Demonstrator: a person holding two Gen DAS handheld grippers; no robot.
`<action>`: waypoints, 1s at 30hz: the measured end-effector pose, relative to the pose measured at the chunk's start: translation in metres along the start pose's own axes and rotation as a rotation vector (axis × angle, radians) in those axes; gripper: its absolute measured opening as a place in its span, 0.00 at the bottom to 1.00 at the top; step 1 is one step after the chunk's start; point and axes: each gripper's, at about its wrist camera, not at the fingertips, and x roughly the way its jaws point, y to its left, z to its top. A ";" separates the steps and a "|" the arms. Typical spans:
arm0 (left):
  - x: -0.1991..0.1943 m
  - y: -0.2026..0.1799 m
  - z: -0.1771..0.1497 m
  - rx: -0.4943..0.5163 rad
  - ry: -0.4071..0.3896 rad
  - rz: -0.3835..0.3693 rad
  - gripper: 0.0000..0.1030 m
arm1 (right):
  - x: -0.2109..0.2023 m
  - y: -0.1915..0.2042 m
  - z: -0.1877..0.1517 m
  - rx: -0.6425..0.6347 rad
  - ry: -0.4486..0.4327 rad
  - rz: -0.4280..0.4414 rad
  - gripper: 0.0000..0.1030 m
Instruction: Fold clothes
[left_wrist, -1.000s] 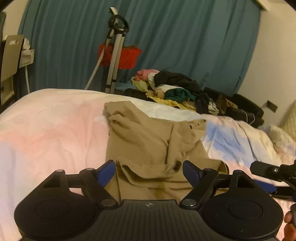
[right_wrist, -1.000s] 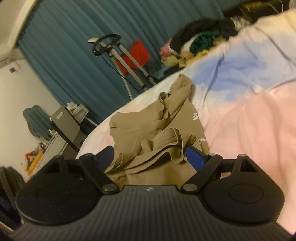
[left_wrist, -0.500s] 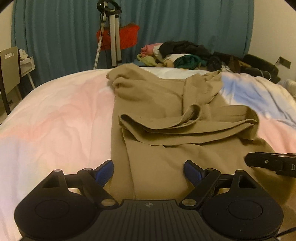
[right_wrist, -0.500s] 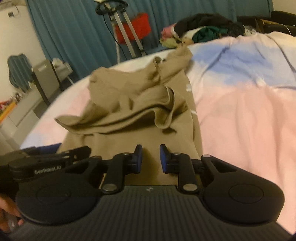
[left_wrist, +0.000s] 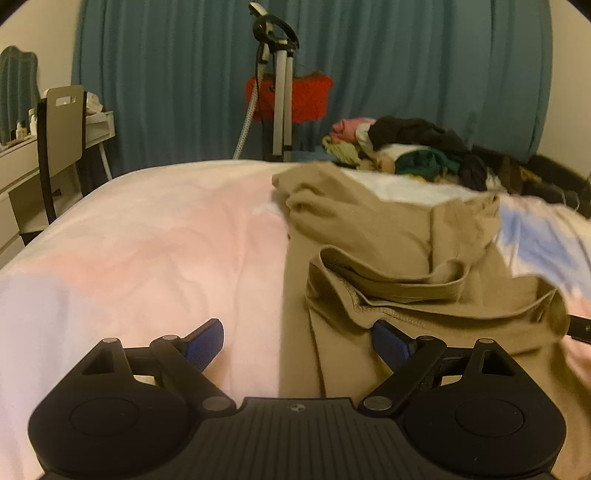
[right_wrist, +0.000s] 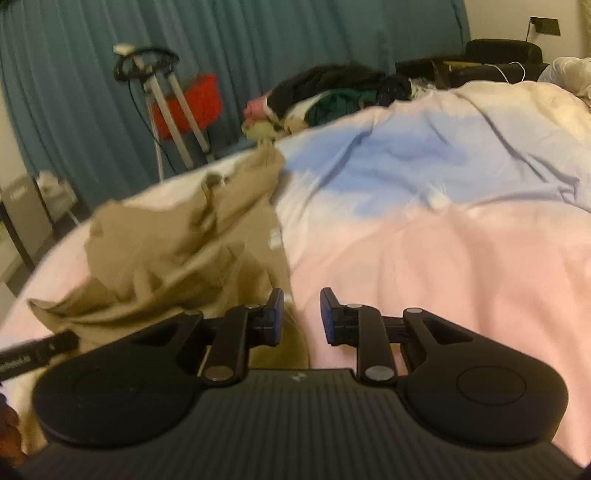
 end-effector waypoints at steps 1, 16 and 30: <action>-0.004 0.000 0.002 -0.010 -0.009 -0.008 0.87 | -0.003 0.002 0.002 0.003 -0.007 0.018 0.25; -0.100 -0.012 -0.001 0.001 -0.040 -0.172 0.90 | -0.088 0.047 -0.004 -0.162 -0.083 0.127 0.87; -0.145 -0.020 -0.035 -0.036 0.052 -0.281 0.92 | -0.138 0.037 -0.022 -0.102 -0.073 0.092 0.87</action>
